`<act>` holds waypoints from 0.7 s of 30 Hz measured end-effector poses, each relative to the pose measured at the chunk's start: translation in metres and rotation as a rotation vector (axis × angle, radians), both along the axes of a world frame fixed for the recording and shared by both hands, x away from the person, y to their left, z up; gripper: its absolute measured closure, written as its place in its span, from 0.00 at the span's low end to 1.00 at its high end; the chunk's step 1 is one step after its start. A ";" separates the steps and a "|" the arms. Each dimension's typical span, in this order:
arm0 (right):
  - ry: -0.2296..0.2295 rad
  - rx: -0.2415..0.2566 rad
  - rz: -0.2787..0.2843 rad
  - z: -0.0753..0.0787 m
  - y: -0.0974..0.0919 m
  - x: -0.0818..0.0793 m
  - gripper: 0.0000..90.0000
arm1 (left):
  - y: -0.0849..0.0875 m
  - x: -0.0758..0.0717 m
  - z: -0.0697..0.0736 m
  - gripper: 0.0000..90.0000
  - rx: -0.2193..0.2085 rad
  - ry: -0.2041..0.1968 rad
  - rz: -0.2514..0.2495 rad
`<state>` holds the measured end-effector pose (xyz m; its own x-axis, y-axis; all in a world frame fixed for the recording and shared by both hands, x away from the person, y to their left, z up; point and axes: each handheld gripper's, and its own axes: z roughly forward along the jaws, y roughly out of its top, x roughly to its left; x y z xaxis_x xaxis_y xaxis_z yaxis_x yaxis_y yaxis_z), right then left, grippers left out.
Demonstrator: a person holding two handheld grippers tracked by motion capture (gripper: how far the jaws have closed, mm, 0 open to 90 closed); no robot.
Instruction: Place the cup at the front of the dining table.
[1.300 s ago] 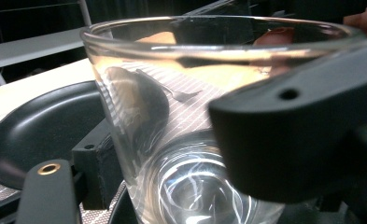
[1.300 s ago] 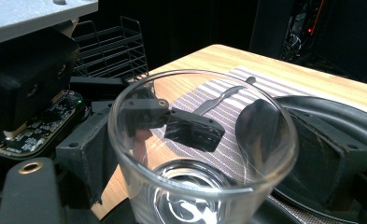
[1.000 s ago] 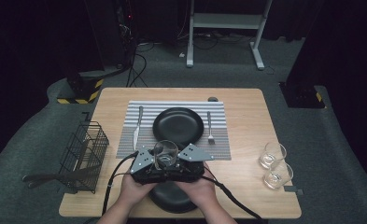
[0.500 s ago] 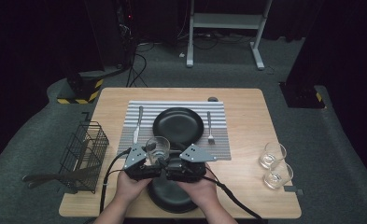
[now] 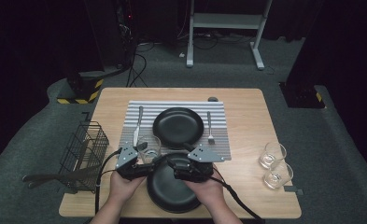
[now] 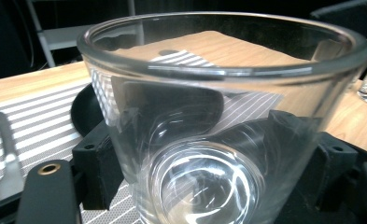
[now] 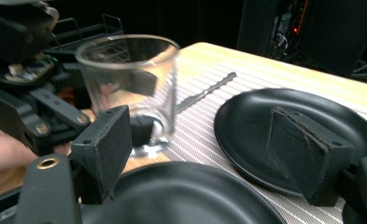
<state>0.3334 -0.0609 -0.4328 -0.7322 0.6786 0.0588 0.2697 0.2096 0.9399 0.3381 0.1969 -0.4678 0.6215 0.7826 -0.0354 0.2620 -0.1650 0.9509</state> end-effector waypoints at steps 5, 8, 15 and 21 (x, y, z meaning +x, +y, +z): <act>0.008 -0.017 -0.021 -0.006 -0.010 0.001 0.25 | 0.009 0.000 -0.002 0.25 -0.006 0.008 0.033; 0.006 -0.032 -0.037 -0.010 -0.017 0.001 0.25 | 0.015 -0.001 -0.003 0.25 -0.009 0.010 0.051; 0.005 -0.041 -0.072 -0.017 -0.027 0.000 0.26 | 0.024 -0.002 -0.005 0.25 -0.008 0.011 0.090; 0.003 -0.078 -0.090 -0.023 -0.033 0.000 0.26 | 0.028 -0.002 -0.009 0.25 -0.006 0.016 0.117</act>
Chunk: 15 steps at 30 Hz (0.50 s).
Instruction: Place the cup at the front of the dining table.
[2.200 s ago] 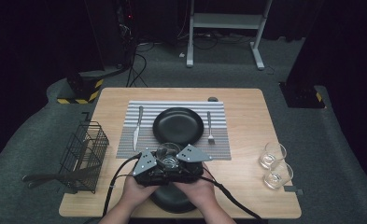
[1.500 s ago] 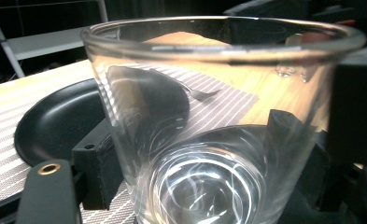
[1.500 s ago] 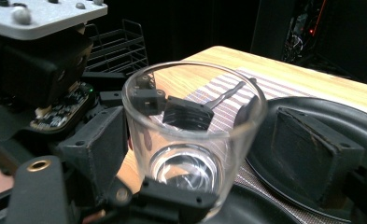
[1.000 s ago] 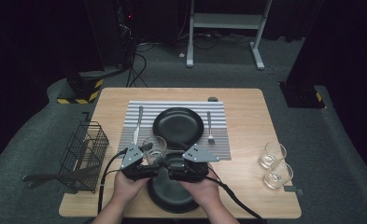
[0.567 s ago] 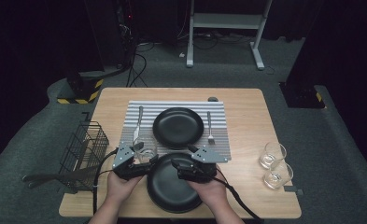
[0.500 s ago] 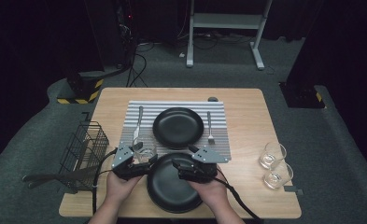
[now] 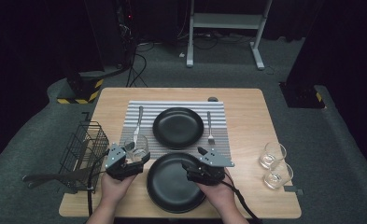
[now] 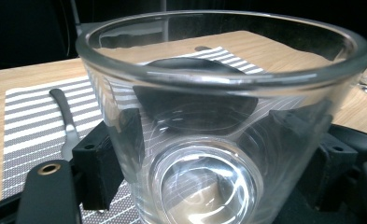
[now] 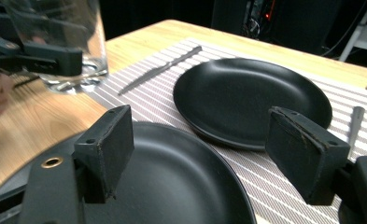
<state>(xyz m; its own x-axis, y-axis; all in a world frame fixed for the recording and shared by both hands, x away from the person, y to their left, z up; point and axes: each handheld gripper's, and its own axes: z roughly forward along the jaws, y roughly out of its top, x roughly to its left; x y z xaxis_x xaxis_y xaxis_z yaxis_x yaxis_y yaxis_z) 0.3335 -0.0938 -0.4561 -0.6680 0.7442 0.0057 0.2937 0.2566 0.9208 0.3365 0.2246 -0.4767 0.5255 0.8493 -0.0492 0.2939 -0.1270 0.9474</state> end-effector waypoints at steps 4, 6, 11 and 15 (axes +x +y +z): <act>0.019 0.009 -0.019 -0.007 -0.010 0.001 0.27 | 0.001 0.001 -0.002 0.25 0.009 0.010 0.007; 0.022 0.011 -0.024 -0.009 -0.012 0.001 0.27 | 0.003 0.000 -0.003 0.25 0.004 0.010 0.012; 0.033 0.015 -0.049 -0.019 -0.019 0.000 0.27 | 0.004 -0.002 -0.004 0.25 0.002 0.014 0.020; 0.035 0.009 -0.073 -0.022 -0.026 0.000 0.28 | 0.005 -0.002 -0.003 0.25 -0.001 0.013 0.020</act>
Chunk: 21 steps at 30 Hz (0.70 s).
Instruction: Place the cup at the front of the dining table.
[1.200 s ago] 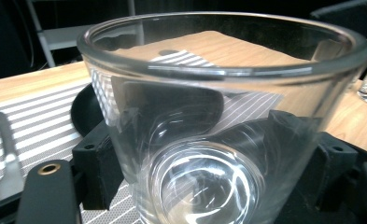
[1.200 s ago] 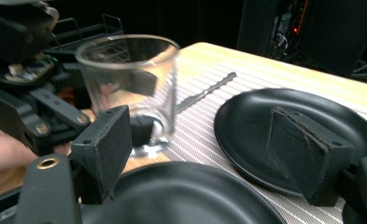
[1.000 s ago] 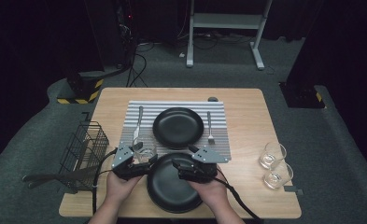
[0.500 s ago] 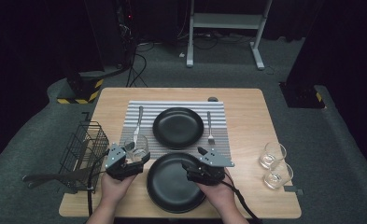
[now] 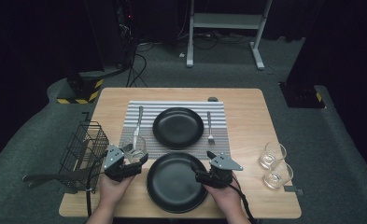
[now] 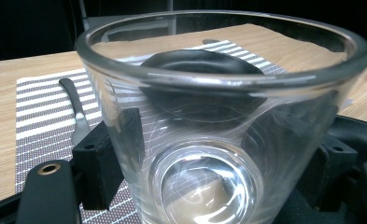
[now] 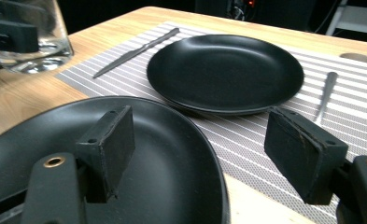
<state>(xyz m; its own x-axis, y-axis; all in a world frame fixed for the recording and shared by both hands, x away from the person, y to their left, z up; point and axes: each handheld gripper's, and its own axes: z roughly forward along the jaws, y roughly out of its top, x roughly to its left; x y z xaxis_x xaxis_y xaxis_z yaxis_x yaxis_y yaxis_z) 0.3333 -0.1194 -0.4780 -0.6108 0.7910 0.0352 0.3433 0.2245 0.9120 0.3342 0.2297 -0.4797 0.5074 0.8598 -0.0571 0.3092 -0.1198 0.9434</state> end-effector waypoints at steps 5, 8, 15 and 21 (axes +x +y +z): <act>0.001 -0.013 -0.020 -0.003 -0.008 0.000 0.28 | 0.001 0.001 -0.002 0.25 -0.001 0.002 0.010; 0.007 -0.010 -0.041 -0.008 -0.017 0.001 0.28 | 0.001 0.002 -0.005 0.25 0.006 0.014 0.016; 0.012 -0.022 -0.057 -0.014 -0.029 0.002 0.28 | 0.001 0.002 -0.007 0.25 0.034 -0.006 0.025; 0.006 -0.084 -0.072 -0.021 -0.041 0.010 0.29 | 0.002 0.005 -0.006 0.25 0.023 0.001 0.046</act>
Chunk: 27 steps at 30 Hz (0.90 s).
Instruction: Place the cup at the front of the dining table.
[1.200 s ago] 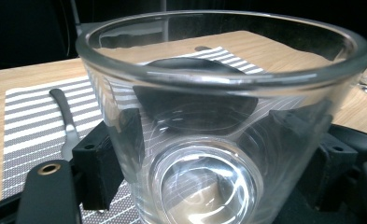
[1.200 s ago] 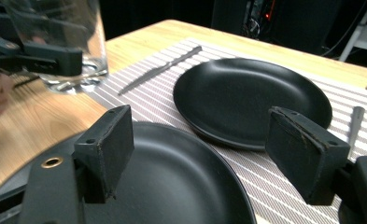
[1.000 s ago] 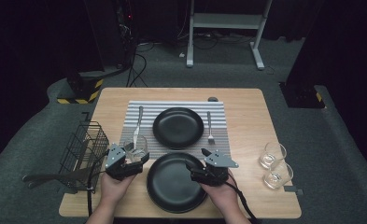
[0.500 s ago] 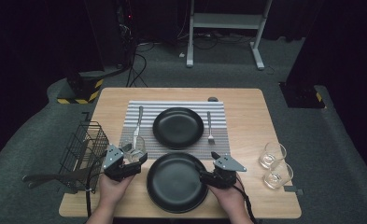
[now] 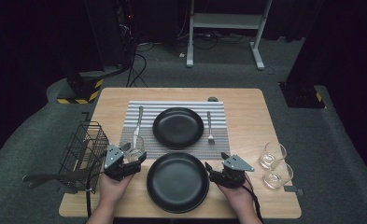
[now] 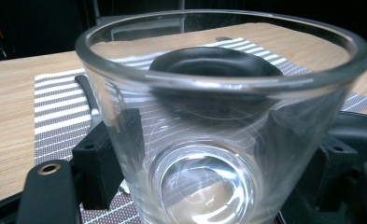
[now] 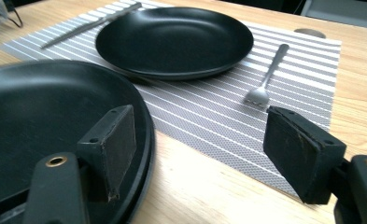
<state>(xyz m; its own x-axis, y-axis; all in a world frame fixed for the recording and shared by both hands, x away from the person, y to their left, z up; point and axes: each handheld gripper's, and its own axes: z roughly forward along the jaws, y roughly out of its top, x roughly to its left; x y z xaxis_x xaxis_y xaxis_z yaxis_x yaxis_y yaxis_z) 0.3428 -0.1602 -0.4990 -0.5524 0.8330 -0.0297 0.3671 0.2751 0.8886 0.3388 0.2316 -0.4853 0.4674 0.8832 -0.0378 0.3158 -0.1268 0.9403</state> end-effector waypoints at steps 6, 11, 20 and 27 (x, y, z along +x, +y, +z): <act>0.010 -0.028 -0.024 -0.007 -0.007 0.000 0.30 | -0.003 0.005 0.000 0.25 -0.012 0.032 0.001; 0.030 -0.004 -0.015 -0.013 -0.011 0.001 0.27 | -0.005 0.005 0.003 0.25 -0.011 0.031 0.016; 0.014 -0.017 -0.002 -0.017 -0.015 0.003 0.21 | -0.004 0.010 0.009 0.25 0.000 0.049 0.048; 0.009 -0.011 -0.005 -0.022 -0.019 0.000 0.19 | -0.006 0.015 0.013 0.25 -0.006 0.065 0.059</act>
<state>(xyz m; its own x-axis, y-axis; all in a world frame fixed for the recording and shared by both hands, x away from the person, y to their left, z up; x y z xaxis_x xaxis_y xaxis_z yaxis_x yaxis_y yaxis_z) 0.3426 -0.1797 -0.5213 -0.5482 0.8357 -0.0337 0.3765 0.2825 0.8823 0.3539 0.2252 -0.4725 0.4110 0.9088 -0.0715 0.3825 -0.1008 0.9184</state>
